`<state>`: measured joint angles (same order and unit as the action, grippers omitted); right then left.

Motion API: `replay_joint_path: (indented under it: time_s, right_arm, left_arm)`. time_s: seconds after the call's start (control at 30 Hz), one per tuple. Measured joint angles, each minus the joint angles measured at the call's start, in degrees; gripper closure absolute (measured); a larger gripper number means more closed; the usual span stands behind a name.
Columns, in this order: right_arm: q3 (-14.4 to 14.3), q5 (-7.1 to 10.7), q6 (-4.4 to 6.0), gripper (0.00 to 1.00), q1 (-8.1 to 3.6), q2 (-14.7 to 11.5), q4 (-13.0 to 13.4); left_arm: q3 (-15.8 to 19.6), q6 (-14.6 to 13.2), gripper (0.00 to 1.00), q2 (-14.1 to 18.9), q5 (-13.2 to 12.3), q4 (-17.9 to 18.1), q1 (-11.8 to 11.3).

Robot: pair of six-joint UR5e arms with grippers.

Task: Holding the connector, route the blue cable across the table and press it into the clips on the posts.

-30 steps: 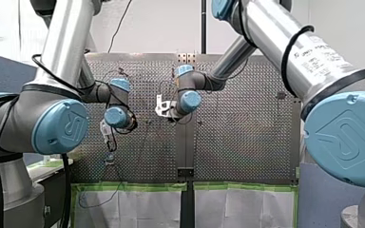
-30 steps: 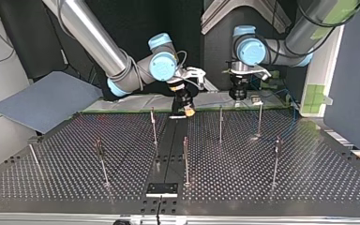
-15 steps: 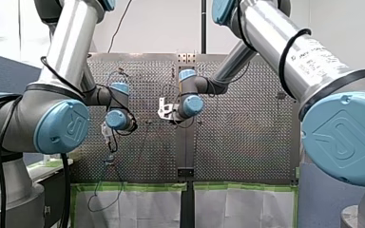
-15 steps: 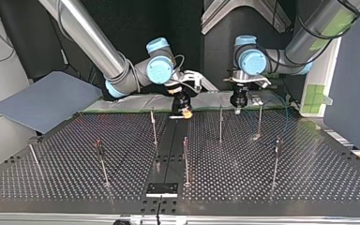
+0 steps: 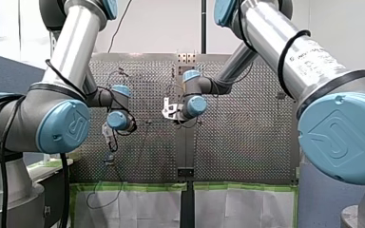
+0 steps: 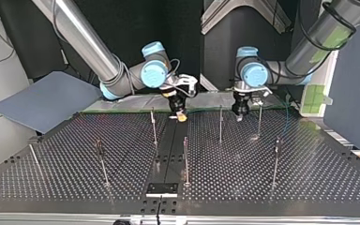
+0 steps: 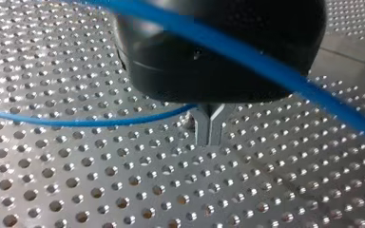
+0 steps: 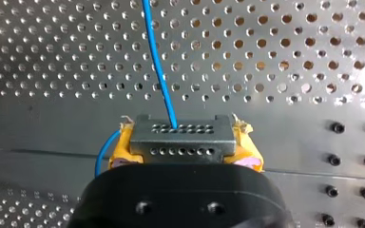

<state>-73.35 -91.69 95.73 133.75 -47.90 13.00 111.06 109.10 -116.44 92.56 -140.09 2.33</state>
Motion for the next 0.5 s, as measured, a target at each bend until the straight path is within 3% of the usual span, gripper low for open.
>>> replay_joint_path:
  time_s: [0.5]
  right_arm:
    - [0.0,0.1,0.35,1.0,-1.56,0.0,0.2]
  left_arm:
    - [-2.9,-0.4,1.0,0.0,-1.7,-1.4,-1.5]
